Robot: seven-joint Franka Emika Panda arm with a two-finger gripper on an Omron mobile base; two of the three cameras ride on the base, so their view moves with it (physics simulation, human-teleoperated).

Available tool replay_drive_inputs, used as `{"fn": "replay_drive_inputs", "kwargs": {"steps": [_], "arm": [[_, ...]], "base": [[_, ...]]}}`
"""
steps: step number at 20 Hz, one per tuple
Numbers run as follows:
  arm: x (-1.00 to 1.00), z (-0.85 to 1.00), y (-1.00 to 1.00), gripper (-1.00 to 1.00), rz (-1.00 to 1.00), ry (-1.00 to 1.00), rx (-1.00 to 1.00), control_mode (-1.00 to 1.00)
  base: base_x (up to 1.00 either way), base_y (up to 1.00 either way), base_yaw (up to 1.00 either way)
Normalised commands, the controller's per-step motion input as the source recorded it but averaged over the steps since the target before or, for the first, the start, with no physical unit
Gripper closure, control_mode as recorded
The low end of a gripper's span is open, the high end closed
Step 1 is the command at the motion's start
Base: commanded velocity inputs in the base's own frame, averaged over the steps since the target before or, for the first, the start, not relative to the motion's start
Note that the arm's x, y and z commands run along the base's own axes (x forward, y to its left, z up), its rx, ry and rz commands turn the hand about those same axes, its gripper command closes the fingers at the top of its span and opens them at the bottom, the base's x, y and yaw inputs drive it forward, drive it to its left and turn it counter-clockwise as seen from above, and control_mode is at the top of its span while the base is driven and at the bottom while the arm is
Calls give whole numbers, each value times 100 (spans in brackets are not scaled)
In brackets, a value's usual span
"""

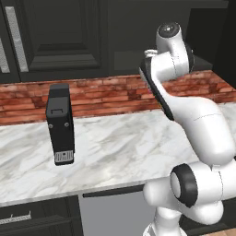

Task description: Locate and retrieve the dish brush and bar soap from the cabinet. Place them next to the sink.

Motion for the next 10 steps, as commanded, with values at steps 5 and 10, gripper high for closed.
{"fn": "replay_drive_inputs", "kwargs": {"steps": [5,10], "arm": [[-94,0,21,100,-18,-5,7,-100],[-96,0,34,100,-16,-6,7,-100]], "base": [[0,0,0],[0,0,0]]}}
